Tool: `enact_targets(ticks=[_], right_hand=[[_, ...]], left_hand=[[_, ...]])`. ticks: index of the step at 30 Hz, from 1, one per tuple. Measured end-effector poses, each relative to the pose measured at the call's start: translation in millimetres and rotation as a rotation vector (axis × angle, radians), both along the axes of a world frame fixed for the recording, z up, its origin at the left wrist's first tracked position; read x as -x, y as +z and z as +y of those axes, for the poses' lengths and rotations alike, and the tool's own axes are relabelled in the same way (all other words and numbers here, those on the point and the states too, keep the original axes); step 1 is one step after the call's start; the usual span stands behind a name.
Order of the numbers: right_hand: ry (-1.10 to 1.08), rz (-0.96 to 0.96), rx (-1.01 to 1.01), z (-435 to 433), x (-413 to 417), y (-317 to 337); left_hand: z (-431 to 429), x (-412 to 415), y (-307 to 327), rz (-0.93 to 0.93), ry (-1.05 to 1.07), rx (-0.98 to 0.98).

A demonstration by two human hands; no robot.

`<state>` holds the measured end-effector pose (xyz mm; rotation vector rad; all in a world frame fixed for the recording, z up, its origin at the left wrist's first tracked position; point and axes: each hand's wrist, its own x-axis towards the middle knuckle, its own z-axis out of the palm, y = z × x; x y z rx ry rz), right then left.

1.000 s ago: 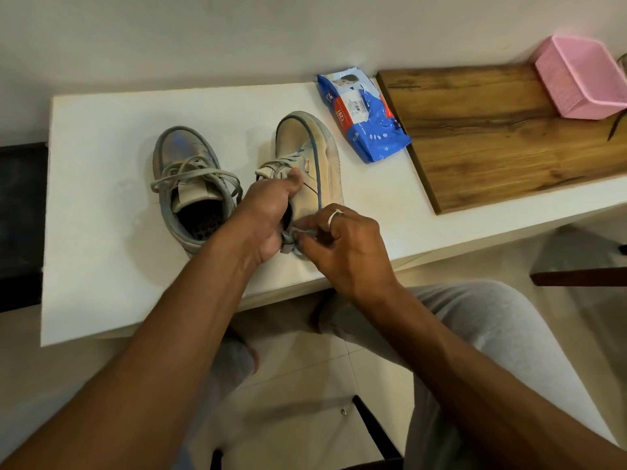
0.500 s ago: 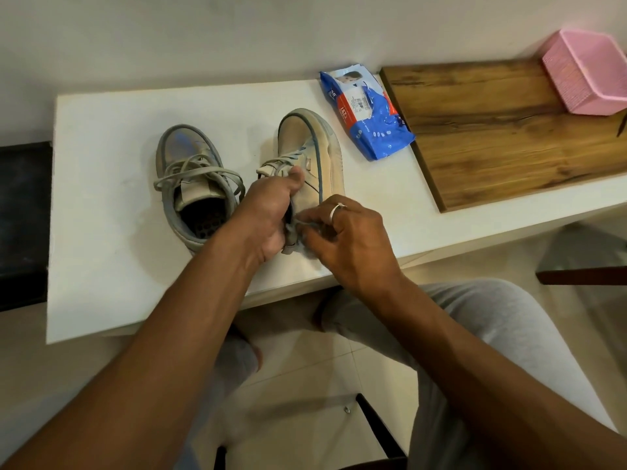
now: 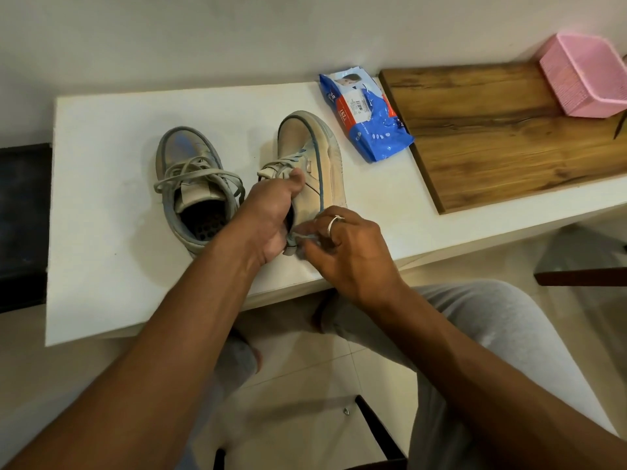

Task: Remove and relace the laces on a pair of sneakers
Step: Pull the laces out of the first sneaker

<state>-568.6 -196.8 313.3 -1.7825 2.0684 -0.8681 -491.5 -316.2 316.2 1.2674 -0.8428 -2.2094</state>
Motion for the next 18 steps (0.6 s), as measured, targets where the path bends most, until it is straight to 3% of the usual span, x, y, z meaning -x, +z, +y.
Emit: enact_targets(ticks=[5,11,18], right_hand=[[-0.18,-0.103,0.061,-14,13,4],[-0.297,-0.132,-0.03,-38,31,11],[-0.113,-0.083,0.001,-36,23,16]], left_hand=[[-1,-2,0,0.032,-0.049,-0.02],[-5,2,-4,0.126,-0.057,-0.072],[-6,-2,-8,0.082,-0.06,-0.027]])
